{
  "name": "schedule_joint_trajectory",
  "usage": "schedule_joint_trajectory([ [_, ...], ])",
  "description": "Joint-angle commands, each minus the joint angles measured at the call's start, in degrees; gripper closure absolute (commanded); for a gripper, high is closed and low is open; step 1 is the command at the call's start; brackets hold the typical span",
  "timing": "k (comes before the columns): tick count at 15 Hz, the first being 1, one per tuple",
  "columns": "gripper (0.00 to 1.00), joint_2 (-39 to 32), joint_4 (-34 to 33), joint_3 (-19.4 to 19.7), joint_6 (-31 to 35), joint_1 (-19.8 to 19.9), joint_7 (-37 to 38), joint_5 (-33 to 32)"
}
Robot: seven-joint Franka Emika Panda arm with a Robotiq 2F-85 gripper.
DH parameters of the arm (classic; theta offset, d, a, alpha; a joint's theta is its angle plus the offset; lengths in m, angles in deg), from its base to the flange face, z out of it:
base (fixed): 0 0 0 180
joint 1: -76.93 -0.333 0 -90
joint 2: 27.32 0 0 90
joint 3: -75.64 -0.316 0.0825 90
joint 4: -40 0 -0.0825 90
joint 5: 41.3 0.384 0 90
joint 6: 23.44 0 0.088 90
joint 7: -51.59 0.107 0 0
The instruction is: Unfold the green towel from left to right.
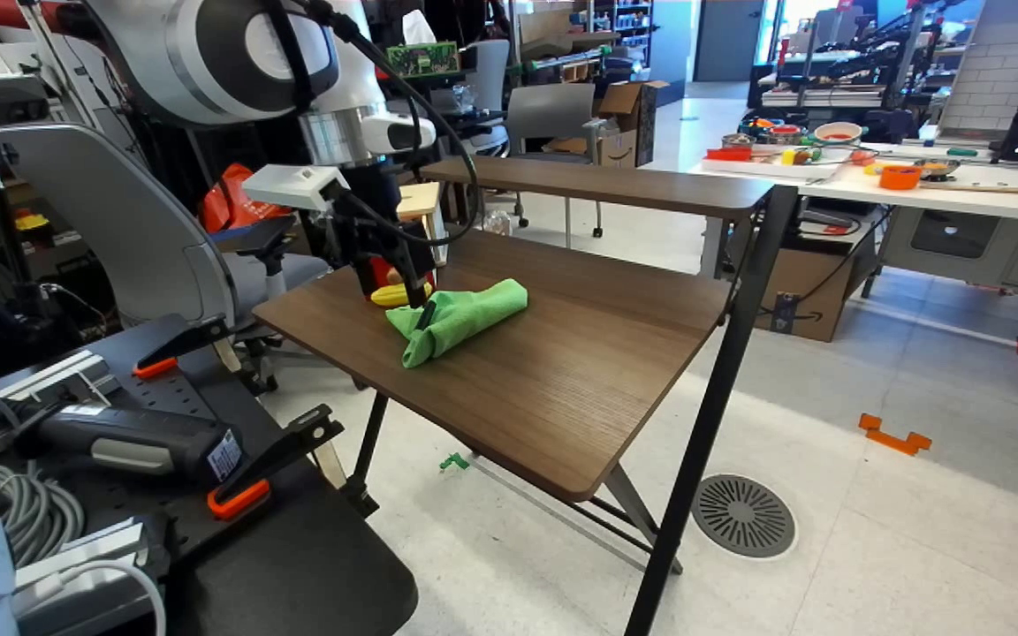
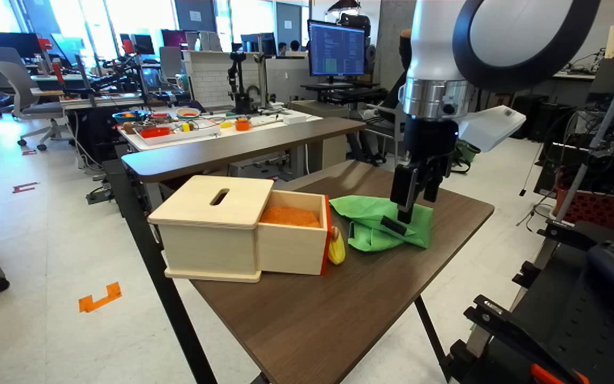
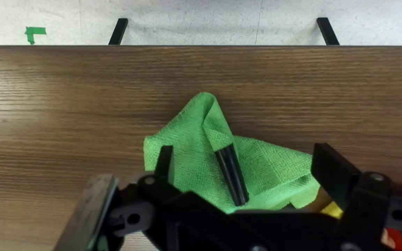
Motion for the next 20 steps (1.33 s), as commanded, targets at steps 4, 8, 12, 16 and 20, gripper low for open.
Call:
schedule_joint_trajectory([
  [4, 0.00, -4.88, -5.01, 0.56, 1.97, -2.56, -1.79, 1.46],
  [8, 0.00, -7.69, -7.45, 0.89, 2.11, -3.44, -1.73, 1.40],
  [12, 0.00, -9.84, -9.55, 1.60, 2.56, -3.77, -1.46, 1.29],
  [16, 0.28, -11.57, -11.40, 1.49, 2.70, -3.65, -1.99, 1.36],
  [20, 0.59, -12.35, -12.31, 1.58, 2.71, -3.75, -2.19, 1.30],
])
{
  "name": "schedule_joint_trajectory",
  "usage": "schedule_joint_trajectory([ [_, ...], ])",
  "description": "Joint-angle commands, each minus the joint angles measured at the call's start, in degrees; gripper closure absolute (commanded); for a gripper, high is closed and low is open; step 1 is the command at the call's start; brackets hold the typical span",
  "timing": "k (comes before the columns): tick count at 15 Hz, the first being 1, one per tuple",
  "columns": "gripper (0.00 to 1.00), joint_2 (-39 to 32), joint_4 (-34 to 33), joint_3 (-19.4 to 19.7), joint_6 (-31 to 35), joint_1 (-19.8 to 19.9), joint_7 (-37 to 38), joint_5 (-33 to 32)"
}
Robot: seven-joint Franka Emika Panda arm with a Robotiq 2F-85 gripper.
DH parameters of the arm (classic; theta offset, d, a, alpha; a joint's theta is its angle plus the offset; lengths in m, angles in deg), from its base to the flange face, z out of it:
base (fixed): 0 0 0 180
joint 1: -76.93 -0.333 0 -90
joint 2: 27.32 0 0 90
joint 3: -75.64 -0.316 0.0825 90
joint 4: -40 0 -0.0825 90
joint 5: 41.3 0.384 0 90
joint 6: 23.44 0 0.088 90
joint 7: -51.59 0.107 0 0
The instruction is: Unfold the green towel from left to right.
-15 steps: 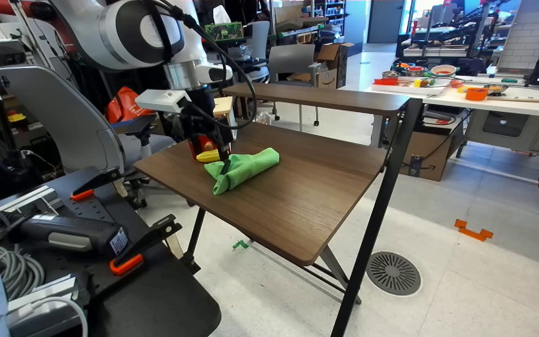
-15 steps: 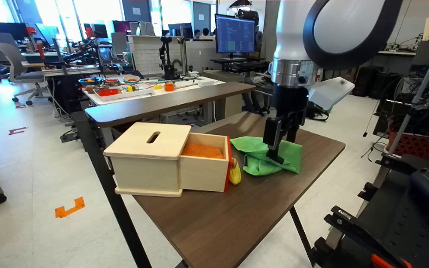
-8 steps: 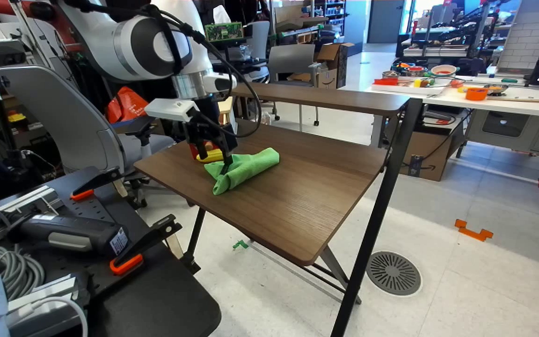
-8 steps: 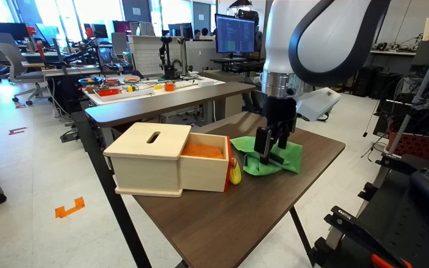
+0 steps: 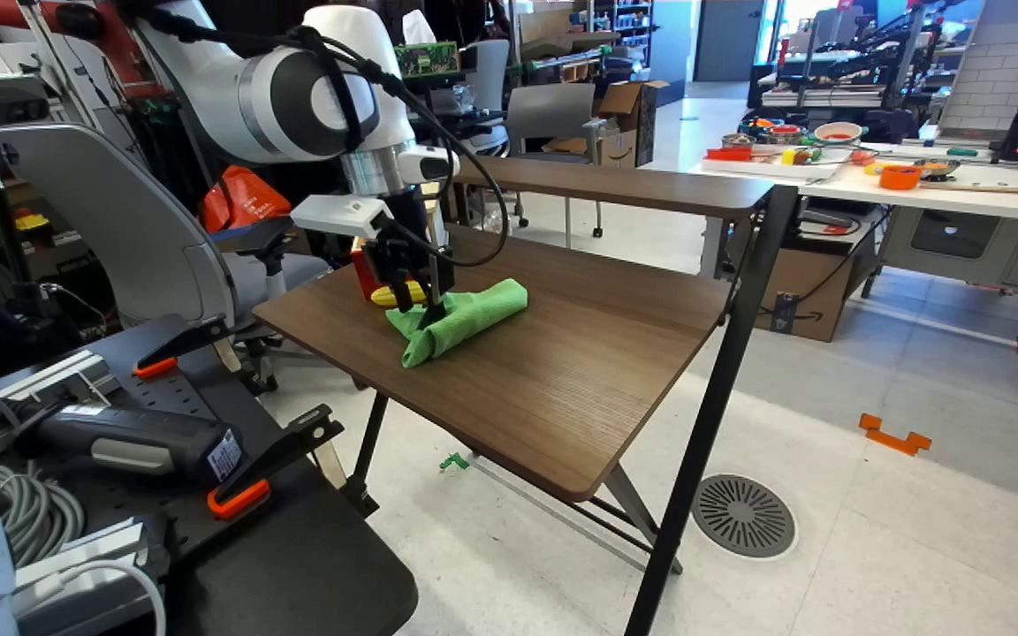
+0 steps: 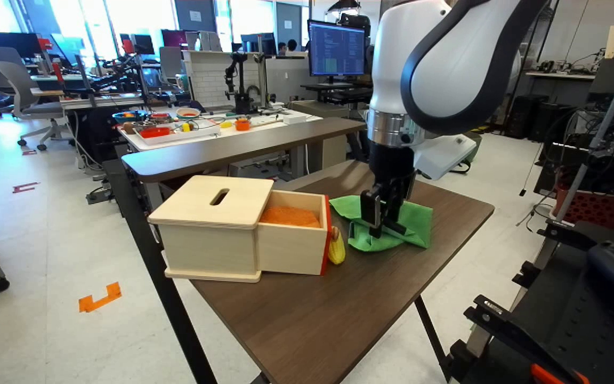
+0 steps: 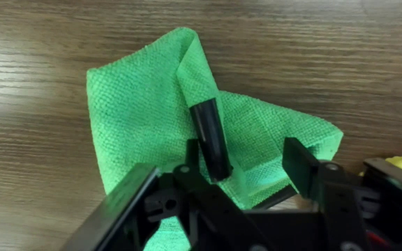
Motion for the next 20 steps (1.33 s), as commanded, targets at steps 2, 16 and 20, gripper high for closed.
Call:
schedule_joint_trajectory([
  [2, 0.75, -1.54, -1.47, 0.95, 1.55, -0.99, -1.81, 1.29],
  [16, 0.99, 10.20, 3.75, 3.73, -0.64, 1.78, -4.15, 1.04],
  [20, 0.99, 9.56, 4.15, 5.48, 0.50, 4.79, -6.12, 0.87],
])
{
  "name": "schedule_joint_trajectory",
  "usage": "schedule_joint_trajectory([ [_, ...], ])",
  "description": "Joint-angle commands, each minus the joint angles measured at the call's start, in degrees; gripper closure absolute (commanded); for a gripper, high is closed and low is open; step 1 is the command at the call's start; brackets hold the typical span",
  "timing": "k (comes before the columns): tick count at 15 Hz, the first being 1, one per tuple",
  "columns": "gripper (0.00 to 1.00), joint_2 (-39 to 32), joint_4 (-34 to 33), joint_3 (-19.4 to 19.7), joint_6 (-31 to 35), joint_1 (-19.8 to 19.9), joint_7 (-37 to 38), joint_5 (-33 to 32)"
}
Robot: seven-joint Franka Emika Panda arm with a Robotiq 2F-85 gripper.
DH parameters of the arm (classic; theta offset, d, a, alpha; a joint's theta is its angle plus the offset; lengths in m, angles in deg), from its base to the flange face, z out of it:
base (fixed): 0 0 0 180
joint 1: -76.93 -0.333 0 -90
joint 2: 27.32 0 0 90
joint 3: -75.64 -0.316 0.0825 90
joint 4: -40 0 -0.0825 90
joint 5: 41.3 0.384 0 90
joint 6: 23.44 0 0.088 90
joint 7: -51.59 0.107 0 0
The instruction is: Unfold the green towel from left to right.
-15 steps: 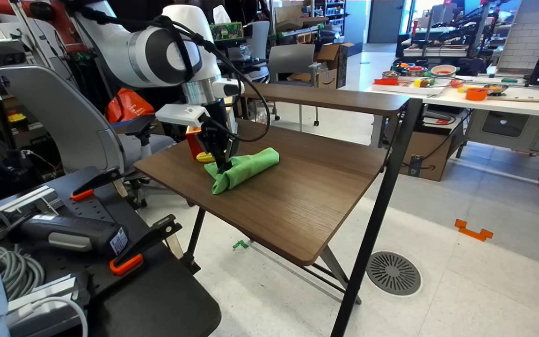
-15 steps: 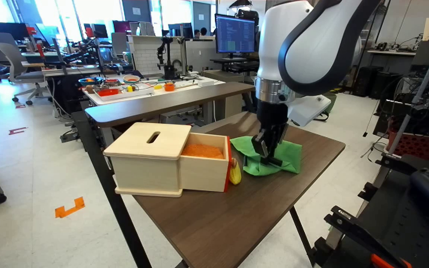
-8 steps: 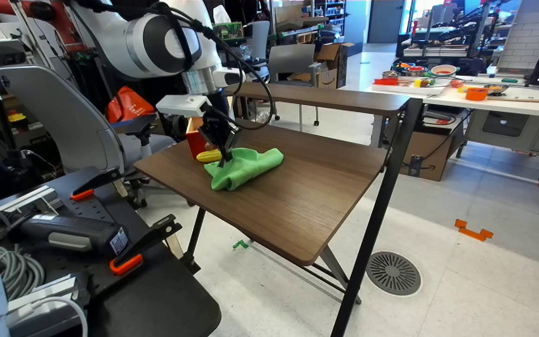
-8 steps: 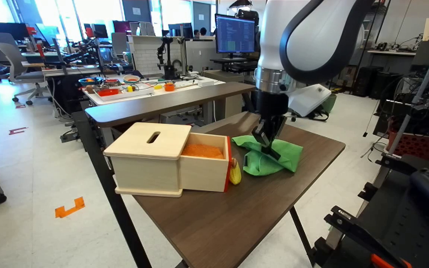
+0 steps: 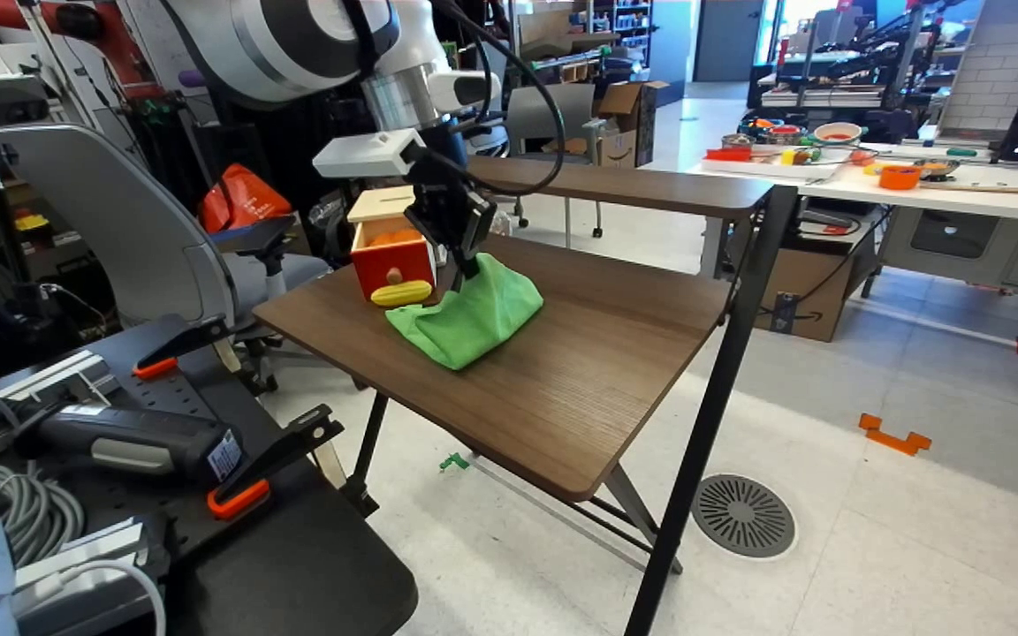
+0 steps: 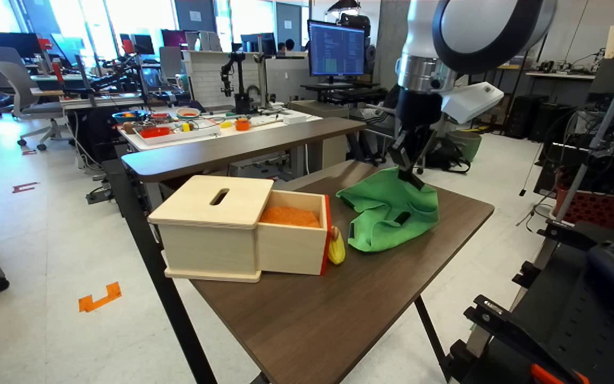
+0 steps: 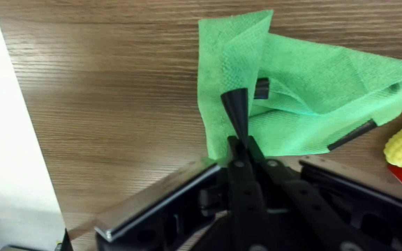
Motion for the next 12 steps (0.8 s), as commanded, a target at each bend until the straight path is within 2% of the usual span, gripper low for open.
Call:
schedule_joint_trajectory([
  [1, 0.99, 0.00, 1.47, 0.94, 0.89, 3.05, -3.56, 1.12],
  [11, 0.99, -5.58, 0.26, 2.24, 0.26, 10.82, -7.90, 2.04],
  [12, 0.90, -6.26, -0.03, 2.08, 0.11, 11.33, -8.16, 2.22],
])
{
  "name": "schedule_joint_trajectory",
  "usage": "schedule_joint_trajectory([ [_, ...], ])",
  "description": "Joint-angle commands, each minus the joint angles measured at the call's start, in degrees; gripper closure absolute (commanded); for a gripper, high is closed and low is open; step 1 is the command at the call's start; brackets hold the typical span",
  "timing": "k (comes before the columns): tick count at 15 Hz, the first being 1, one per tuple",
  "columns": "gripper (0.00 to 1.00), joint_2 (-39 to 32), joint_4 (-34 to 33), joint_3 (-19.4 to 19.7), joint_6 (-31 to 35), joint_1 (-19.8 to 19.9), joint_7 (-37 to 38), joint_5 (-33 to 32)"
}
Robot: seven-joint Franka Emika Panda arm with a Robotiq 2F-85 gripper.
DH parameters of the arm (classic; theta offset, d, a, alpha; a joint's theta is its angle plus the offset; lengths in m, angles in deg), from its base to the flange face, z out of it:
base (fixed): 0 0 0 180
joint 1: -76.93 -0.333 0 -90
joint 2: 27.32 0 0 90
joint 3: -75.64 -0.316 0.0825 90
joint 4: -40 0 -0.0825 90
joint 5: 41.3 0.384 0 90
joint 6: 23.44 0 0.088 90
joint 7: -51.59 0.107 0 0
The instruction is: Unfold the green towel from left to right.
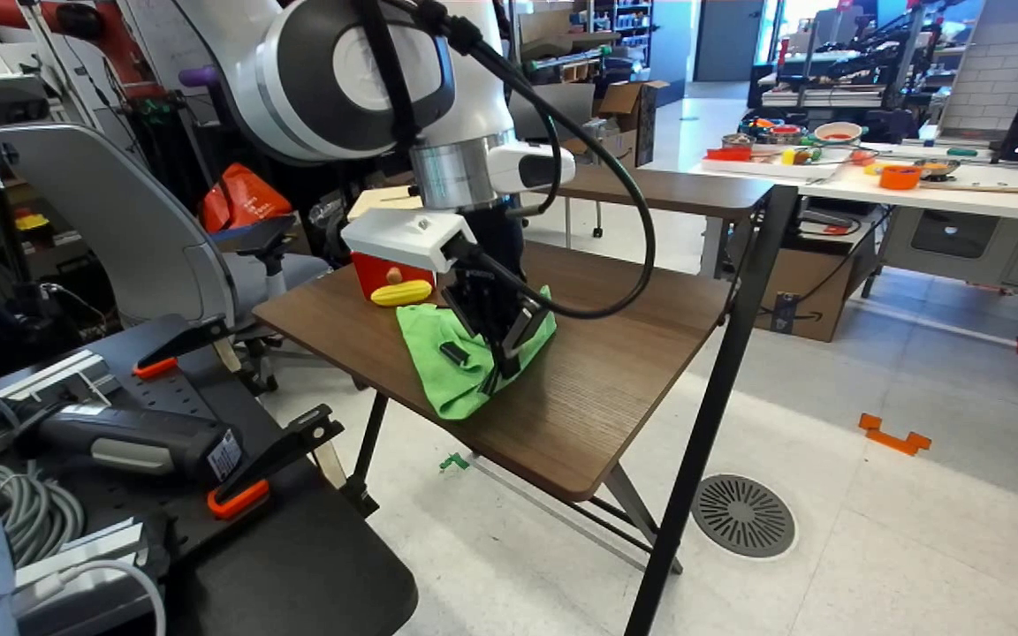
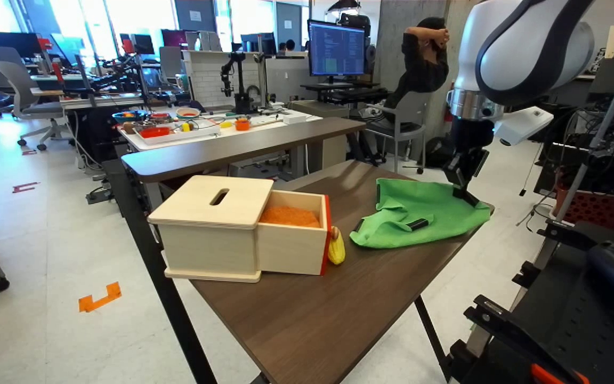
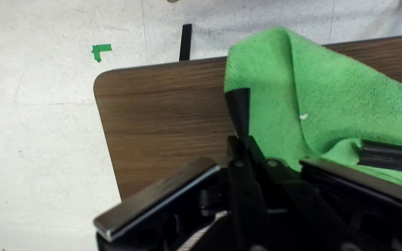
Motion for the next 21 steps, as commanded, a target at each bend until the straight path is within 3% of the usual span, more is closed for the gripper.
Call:
schedule_joint_trajectory([
  [1, 0.71, -2.45, -1.45, -0.20, -0.07, 1.55, -2.75, 2.20],
  [7, 0.28, -4.01, -1.76, -0.03, -0.81, 1.41, -2.49, 2.27],
  [11, 0.01, -1.50, -0.09, 2.48, -1.38, -1.64, -0.29, 0.45],
  [18, 0.00, 8.20, 5.60, 1.15, -0.35, -3.76, 2.13, 3.47],
  [19, 0.00, 4.28, 2.25, 1.62, -0.13, -2.89, 0.66, 2.85],
  [21, 0.00, 6.59, 3.91, 1.53, -0.17, -3.83, 1.58, 2.88],
])
